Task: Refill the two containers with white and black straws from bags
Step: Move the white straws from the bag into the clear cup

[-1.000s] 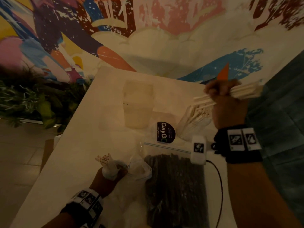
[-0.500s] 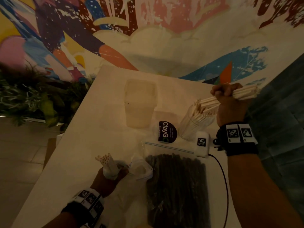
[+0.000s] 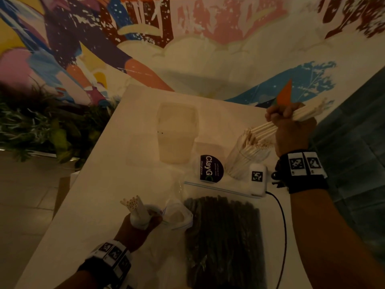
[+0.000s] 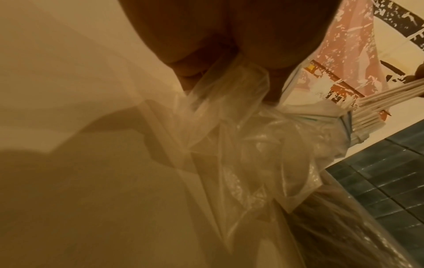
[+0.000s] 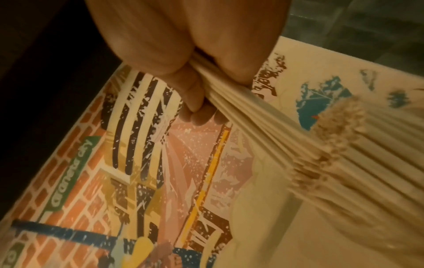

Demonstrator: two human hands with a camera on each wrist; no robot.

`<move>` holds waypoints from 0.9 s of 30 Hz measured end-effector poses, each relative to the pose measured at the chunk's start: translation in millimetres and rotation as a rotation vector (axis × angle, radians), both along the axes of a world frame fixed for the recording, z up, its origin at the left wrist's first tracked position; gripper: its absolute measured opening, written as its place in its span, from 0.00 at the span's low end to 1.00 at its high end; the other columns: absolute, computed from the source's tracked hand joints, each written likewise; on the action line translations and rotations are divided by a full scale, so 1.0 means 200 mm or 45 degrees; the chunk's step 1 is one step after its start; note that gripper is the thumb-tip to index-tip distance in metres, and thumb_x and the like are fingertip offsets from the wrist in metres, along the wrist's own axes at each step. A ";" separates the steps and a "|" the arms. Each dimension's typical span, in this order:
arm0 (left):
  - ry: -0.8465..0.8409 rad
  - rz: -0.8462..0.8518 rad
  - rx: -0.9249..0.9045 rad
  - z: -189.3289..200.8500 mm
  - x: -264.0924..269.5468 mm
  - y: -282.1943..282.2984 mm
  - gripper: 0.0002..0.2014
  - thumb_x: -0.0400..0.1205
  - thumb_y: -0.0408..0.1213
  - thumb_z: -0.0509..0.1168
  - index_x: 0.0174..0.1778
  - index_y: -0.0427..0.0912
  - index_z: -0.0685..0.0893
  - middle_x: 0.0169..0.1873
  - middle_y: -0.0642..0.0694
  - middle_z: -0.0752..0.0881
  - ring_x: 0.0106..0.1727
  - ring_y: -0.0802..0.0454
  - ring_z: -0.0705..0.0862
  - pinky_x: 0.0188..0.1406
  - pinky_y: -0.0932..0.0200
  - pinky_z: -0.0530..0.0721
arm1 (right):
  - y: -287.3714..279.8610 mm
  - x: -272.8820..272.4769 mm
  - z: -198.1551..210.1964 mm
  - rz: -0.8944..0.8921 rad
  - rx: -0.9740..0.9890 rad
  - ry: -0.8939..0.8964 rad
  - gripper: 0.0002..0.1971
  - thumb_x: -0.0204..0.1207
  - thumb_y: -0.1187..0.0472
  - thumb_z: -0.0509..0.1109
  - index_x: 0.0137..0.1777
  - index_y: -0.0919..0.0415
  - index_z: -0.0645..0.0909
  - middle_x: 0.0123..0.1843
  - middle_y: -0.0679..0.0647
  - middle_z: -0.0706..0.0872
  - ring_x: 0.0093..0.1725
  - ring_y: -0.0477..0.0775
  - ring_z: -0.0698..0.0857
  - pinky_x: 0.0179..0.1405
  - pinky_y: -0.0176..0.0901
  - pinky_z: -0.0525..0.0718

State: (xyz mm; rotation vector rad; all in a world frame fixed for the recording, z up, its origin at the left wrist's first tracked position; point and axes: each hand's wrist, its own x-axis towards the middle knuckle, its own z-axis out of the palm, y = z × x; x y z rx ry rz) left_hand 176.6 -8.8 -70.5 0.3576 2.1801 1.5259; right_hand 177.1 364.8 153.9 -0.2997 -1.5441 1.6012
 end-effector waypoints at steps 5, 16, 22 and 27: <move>0.010 -0.037 0.025 0.03 0.01 0.01 0.10 0.67 0.48 0.71 0.44 0.63 0.85 0.41 0.52 0.90 0.47 0.50 0.87 0.54 0.42 0.85 | 0.03 0.02 -0.10 -0.059 0.025 -0.239 0.22 0.66 0.88 0.61 0.32 0.58 0.67 0.28 0.49 0.85 0.33 0.50 0.85 0.39 0.45 0.86; 0.082 -0.078 -0.043 0.04 0.00 0.01 0.12 0.65 0.59 0.68 0.44 0.69 0.83 0.47 0.68 0.85 0.47 0.59 0.85 0.55 0.45 0.84 | 0.08 0.06 -0.25 -0.426 0.522 -1.041 0.14 0.57 0.47 0.82 0.35 0.50 0.80 0.49 0.60 0.88 0.53 0.64 0.86 0.58 0.65 0.83; 0.057 -0.036 -0.014 0.03 0.01 0.00 0.14 0.63 0.60 0.67 0.44 0.67 0.84 0.42 0.56 0.89 0.48 0.52 0.86 0.56 0.42 0.84 | 0.08 0.04 -0.11 -0.657 0.671 -0.511 0.42 0.63 0.47 0.82 0.74 0.62 0.70 0.72 0.57 0.73 0.71 0.55 0.74 0.69 0.55 0.76; 0.065 -0.037 0.007 0.06 0.01 0.01 0.14 0.63 0.59 0.68 0.44 0.65 0.84 0.46 0.64 0.87 0.46 0.60 0.85 0.55 0.44 0.84 | 0.10 -0.03 -0.07 -0.682 1.385 -0.521 0.23 0.84 0.52 0.60 0.76 0.61 0.69 0.78 0.70 0.68 0.79 0.68 0.66 0.79 0.53 0.64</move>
